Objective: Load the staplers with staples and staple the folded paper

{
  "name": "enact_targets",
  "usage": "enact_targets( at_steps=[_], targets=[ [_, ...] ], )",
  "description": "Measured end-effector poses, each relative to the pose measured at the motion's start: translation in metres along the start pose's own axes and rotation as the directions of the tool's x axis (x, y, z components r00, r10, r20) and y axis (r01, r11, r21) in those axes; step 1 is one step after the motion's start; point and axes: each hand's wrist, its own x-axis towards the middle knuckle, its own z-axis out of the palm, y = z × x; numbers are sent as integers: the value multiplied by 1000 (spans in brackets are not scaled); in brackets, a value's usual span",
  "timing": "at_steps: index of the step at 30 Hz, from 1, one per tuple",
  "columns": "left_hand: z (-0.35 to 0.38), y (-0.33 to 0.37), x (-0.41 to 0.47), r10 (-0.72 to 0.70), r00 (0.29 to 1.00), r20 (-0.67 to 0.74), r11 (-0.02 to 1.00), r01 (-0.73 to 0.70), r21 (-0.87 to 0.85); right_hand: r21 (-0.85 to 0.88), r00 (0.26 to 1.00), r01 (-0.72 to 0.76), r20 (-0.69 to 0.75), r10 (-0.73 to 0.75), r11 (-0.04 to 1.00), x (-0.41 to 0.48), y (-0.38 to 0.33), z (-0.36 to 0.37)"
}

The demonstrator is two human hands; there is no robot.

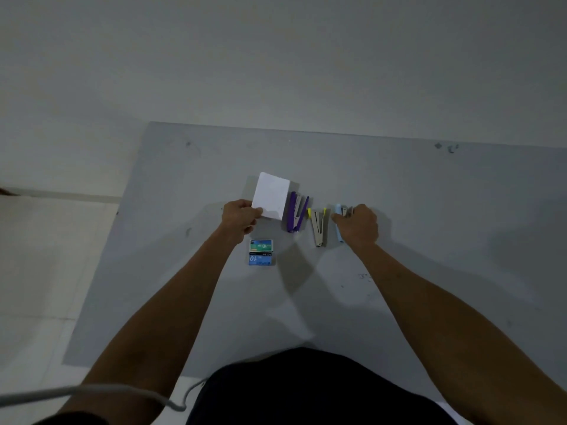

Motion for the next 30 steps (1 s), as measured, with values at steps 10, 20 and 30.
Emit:
enact_targets(
  at_steps=[10,20,30],
  targets=[
    [10,-14,6,60,995,-77,980,-44,195,-31,999,36,18,-35,999,3,1,3],
    [13,-17,2,134,987,-90,872,-74,484,-23,997,70,42,-69,997,-2,3,2],
    [6,-20,4,142,988,-67,848,-87,523,0,995,75,63,-75,997,-9,5,-8]
  ],
)
